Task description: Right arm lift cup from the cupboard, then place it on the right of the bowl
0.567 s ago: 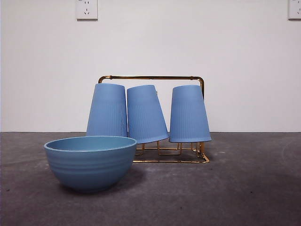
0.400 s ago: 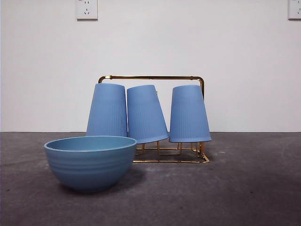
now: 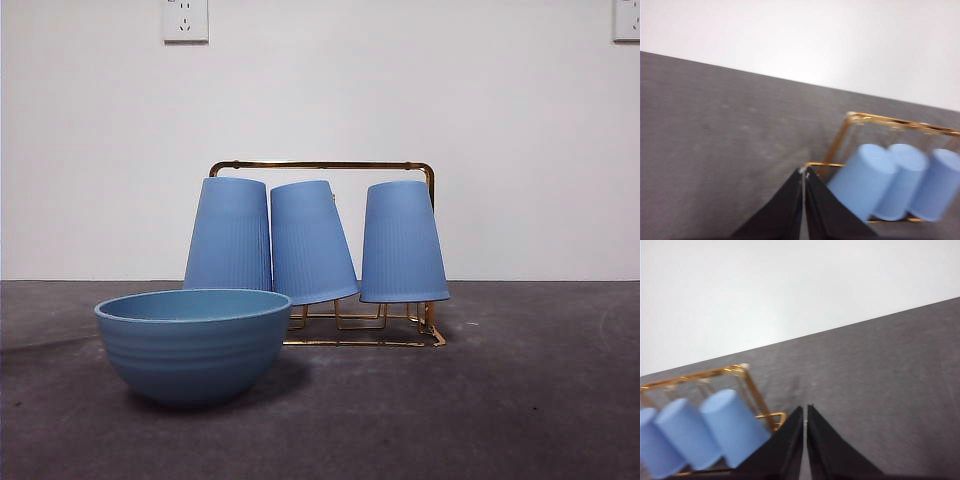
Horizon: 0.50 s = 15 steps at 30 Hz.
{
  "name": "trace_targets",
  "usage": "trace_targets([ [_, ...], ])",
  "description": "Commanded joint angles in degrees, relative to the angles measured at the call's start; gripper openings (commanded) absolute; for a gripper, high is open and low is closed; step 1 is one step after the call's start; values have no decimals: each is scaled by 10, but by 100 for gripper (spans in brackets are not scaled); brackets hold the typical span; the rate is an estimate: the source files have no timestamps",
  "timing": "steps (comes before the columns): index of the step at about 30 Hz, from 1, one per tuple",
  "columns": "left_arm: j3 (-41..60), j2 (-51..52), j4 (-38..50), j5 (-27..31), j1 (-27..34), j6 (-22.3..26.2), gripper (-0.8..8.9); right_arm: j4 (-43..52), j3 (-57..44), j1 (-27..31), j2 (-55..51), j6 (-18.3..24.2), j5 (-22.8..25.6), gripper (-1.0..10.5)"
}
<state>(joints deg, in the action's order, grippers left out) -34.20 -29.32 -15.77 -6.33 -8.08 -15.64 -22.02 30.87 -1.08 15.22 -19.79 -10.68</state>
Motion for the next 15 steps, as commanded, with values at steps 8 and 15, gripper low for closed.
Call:
trace_targets([
  [8,-345,-193,-287,-250,-10,140,10,-182,291,-1,214,159,-278,14],
  [15,-388,-224,-326,-279,-10,207,10,-226,337,0,289,195,-326,14],
])
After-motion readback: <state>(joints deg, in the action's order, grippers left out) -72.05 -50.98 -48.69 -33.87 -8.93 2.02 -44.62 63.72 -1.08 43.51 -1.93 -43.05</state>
